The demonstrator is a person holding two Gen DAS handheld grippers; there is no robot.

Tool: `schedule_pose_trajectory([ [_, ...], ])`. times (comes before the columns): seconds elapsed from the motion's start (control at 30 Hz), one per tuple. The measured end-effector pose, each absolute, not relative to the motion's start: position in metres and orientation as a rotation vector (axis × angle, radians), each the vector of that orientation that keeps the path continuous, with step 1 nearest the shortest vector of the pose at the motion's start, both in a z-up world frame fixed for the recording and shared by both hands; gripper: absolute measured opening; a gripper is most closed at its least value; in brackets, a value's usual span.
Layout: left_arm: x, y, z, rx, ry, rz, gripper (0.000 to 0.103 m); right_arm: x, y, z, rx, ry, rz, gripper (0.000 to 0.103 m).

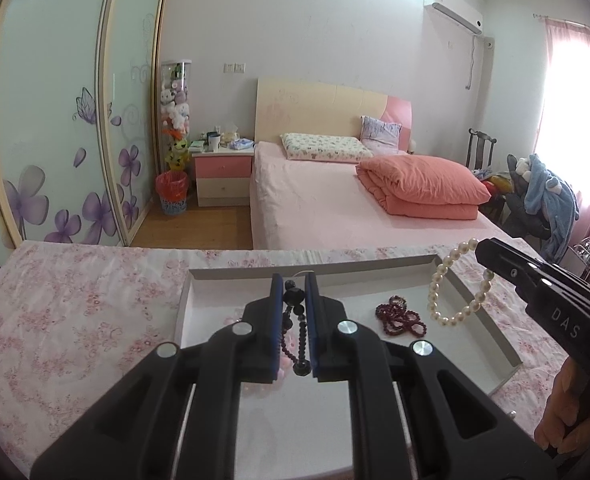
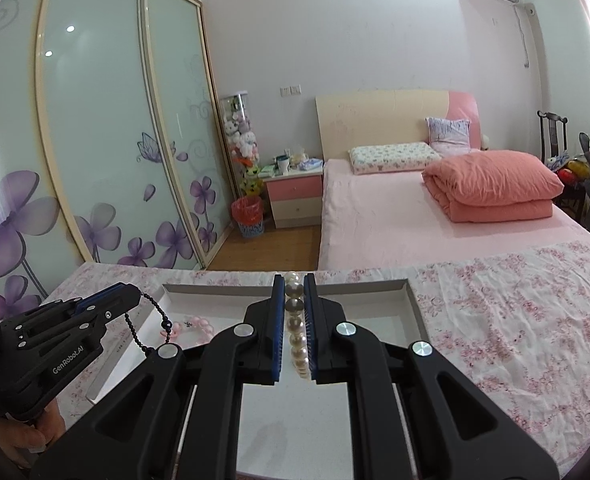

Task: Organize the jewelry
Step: 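Lift both bracelets over the grey tray and open both tools to drop them, then move the right tool to the silver pearl-drop earring and close on it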

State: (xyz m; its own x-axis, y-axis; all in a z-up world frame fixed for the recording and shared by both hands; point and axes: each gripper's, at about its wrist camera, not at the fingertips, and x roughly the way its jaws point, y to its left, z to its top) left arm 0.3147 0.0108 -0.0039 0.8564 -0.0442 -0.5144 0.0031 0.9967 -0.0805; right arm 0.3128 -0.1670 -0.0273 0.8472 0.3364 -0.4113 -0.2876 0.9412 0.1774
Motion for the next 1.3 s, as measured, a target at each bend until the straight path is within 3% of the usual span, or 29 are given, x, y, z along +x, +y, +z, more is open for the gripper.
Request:
schedule_pose_trajectory([
  [0.23,0.33,0.015,-0.017,-0.1,0.583,-0.017,0.014,0.321,-0.165,-0.034,0.118,0.499,0.337,0.012],
  [0.33,0.332,0.021,-0.018,-0.121,0.59,-0.004,0.018,0.321,-0.167,-0.033,0.124,0.499,0.329,0.027],
  [0.37,0.332,0.023,-0.018,-0.127,0.591,0.0,0.018,0.321,-0.169,-0.033,0.124,0.497,0.326,0.028],
  [0.87,0.305,0.031,-0.008,-0.134,0.584,0.013,0.021,0.307,-0.183,-0.029,0.139,0.498,0.312,0.027],
  [1.3,0.248,0.029,-0.007,-0.121,0.599,-0.029,0.031,0.271,-0.22,-0.043,0.111,0.551,0.25,0.027],
])
